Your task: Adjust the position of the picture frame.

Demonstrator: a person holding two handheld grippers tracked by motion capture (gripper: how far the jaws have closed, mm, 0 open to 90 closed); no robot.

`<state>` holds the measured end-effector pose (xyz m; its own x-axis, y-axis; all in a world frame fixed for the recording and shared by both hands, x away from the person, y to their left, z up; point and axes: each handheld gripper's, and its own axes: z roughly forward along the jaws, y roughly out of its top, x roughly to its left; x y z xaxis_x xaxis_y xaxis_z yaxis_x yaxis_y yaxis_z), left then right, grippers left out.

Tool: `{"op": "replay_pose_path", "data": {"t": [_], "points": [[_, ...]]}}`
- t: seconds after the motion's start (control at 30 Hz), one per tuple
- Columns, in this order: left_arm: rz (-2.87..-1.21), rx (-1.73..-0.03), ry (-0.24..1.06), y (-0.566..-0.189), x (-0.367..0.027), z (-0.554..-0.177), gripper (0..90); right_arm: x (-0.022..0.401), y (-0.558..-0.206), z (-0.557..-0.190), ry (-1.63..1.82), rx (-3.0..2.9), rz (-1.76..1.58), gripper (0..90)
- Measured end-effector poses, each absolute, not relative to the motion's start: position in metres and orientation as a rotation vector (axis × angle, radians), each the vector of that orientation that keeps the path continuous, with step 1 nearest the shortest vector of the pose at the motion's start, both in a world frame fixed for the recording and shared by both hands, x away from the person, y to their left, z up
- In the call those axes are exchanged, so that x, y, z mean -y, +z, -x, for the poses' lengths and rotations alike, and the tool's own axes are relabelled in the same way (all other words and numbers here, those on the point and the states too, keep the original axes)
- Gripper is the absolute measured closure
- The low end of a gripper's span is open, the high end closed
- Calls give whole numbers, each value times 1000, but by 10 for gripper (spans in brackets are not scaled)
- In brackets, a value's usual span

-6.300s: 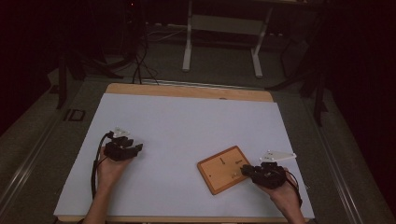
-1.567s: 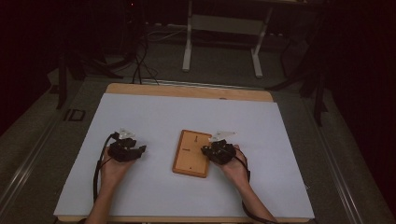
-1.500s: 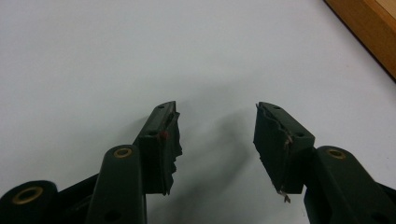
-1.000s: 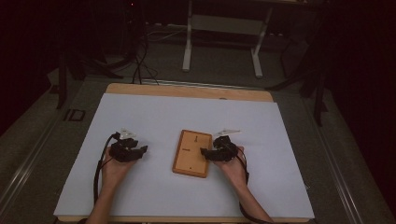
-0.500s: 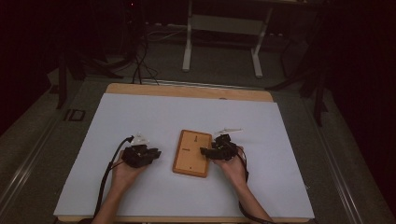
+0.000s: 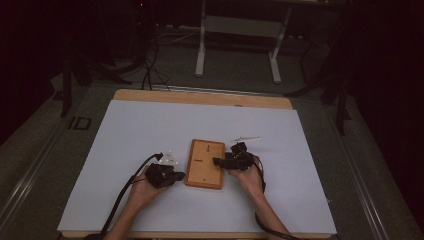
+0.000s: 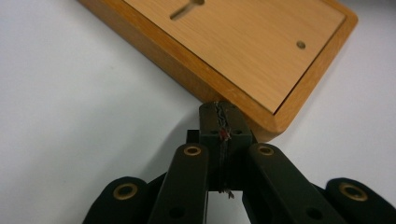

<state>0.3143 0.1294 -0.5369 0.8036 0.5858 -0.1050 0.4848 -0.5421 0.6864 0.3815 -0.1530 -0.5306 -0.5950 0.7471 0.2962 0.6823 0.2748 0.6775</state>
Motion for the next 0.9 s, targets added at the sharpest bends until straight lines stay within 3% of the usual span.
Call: {"op": "replay_pose_path", "data": {"t": [0.37,0.9], "points": [[-2322,-603,101,-535,-109,-297,897,140,-525,-389,1237,-2517,-1252,550],[-2364,-436,-11,-535,-86,-286,896,127,-522,-388,1211,-2637,-1059,579]]}}
